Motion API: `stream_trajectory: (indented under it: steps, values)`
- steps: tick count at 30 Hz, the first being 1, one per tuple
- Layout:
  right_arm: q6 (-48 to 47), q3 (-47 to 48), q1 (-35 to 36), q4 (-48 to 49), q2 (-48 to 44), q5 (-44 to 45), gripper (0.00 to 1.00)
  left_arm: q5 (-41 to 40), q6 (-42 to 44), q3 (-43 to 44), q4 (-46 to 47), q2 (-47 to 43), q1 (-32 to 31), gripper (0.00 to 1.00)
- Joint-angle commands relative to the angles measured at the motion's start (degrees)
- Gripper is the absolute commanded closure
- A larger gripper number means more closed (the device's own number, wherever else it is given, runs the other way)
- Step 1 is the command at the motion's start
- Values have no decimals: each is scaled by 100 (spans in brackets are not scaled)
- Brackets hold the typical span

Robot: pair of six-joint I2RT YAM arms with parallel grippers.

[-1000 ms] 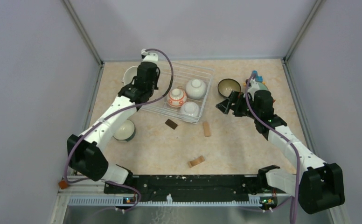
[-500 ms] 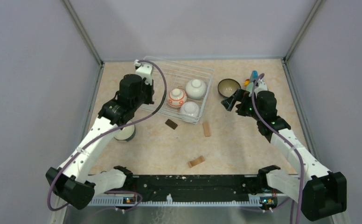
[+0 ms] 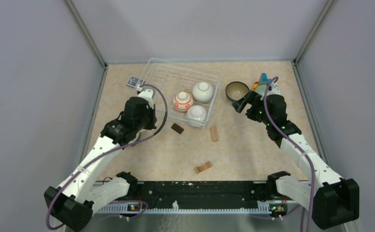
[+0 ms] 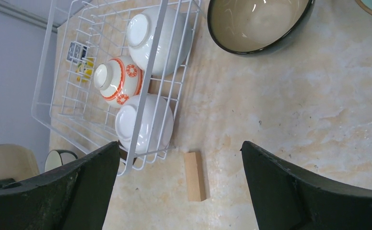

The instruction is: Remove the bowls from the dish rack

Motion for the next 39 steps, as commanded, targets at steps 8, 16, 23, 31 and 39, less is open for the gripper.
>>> stream_trajectory:
  steps: [8,16,23,31,39]
  values:
    - [125,35,53,-70,-221,323,4,713,-784,-690,1152,685,3,100]
    - [92,35,55,-93,-251,507,4,173,-1305,-958,1458,1285,3,100]
    - [38,9,53,-84,-252,580,4,-889,-2014,-1265,1727,1428,17,100]
    - [2,9,54,-66,-245,707,4,-1406,-2521,-1331,1843,1528,529,100]
    - [-7,70,60,-66,-217,669,4,-1418,-2937,-1055,1651,1878,918,100]
